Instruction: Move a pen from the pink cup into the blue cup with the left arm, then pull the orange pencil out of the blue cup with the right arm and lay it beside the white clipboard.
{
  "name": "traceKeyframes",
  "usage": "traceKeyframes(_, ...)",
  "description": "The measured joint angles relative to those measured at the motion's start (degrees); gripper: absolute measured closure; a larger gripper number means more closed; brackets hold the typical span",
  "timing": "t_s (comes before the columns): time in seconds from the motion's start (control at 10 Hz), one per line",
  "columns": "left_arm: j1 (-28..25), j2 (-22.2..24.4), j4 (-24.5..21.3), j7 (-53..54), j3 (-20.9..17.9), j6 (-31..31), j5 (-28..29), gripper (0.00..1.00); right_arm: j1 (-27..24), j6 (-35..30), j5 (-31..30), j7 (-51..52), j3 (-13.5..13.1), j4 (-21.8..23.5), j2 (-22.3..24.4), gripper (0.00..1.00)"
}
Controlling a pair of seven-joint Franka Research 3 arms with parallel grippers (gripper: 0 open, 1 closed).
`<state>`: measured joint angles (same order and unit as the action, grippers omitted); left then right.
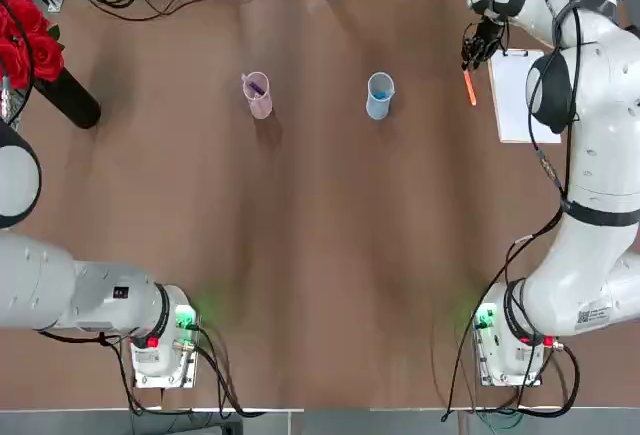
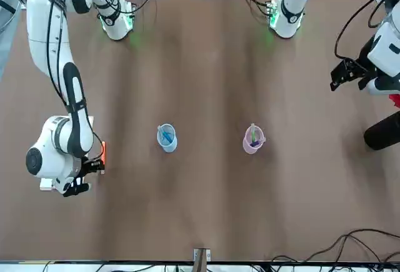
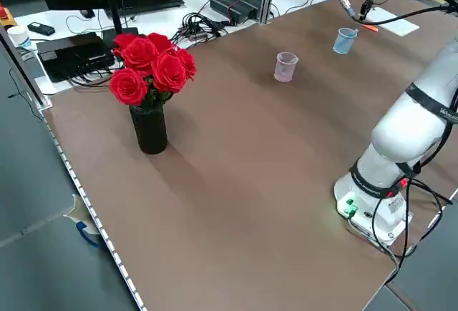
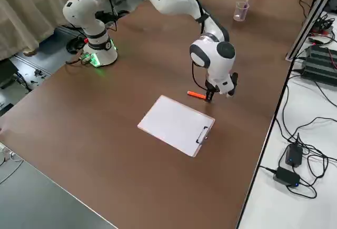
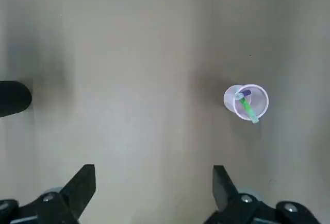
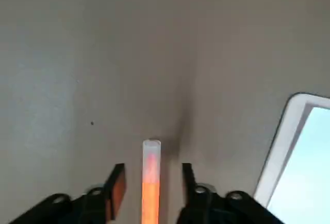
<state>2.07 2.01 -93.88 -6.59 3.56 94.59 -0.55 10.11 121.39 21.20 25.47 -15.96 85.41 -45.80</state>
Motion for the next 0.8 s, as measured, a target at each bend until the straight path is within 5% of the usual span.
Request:
traceKeyframes(0.3, 0.00, 0.00, 0.11, 0.00, 0.00, 0.00, 0.00, 0.00, 0.24, -3.46, -0.01, 0.17, -1.54, -2.04, 0.86, 0.00)
traceKeyframes(0.5, 0.00, 0.00, 0.17, -0.01, 0.00, 0.00, 0.00, 0.00, 0.08, -10.45, -0.68, 0.17, -3.71, -5.63, 4.67, 0.00)
traceKeyframes(0.8, 0.00, -0.02, 0.24, -0.01, 0.00, -0.03, 0.00, 0.00, -0.10, -13.30, -7.19, -7.06, -3.19, -7.14, 14.78, 0.00)
